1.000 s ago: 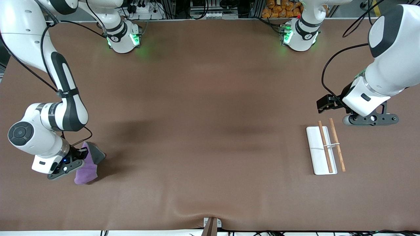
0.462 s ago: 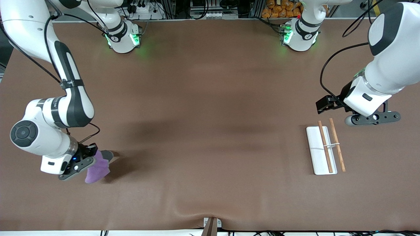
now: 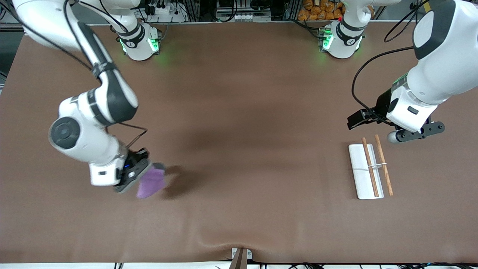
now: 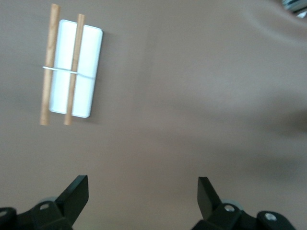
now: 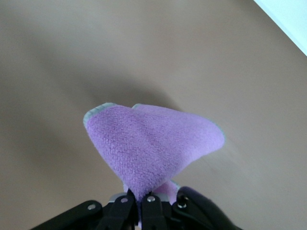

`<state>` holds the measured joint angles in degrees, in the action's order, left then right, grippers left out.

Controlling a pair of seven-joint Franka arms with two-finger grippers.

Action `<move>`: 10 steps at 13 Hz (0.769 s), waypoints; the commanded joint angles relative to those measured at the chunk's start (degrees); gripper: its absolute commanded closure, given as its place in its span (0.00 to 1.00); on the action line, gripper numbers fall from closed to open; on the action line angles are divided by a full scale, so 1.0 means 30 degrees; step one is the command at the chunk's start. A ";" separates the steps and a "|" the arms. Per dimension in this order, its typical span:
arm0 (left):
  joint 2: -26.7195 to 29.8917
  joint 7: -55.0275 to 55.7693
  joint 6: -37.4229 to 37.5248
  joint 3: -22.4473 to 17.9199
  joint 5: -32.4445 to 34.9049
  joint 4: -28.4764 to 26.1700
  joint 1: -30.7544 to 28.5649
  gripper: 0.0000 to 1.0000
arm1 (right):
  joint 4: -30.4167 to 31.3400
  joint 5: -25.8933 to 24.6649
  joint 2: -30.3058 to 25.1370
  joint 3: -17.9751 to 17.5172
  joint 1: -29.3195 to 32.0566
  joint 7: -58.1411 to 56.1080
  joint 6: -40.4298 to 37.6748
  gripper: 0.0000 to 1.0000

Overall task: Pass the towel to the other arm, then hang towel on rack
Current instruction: 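Lift the towel with the right gripper while the left gripper approaches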

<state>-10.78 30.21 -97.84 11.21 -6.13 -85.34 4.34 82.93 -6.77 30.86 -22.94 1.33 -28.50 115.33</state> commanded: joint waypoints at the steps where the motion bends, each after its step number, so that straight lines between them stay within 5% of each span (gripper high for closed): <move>1: -0.0477 0.2080 -0.1018 0.0013 -0.0999 0.0029 0.0311 0.00 | -0.0015 0.0030 -0.0297 -0.1959 -0.0091 -0.0020 -0.0358 1.00; 6: -0.1738 0.6645 -0.3158 0.0042 -0.1325 0.0058 0.1773 0.00 | -0.0102 0.0555 -0.0064 -0.2373 -0.3632 0.0271 -0.0213 1.00; 8: -0.2236 0.9137 -0.3305 0.0013 -0.1675 0.0116 0.2476 0.00 | -0.0452 0.2658 0.0053 -0.2433 -0.5299 0.1903 0.0021 1.00; 10: -0.2442 1.1015 -0.3657 0.0042 -0.1735 0.0087 0.3004 0.00 | -0.1038 0.2870 0.0550 -0.2404 -0.6505 0.2907 0.0868 1.00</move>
<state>-17.57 58.55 -108.00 11.53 -10.23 -85.68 12.08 82.69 0.35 30.65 -30.28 -15.63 -22.30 117.07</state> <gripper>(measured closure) 0.000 0.965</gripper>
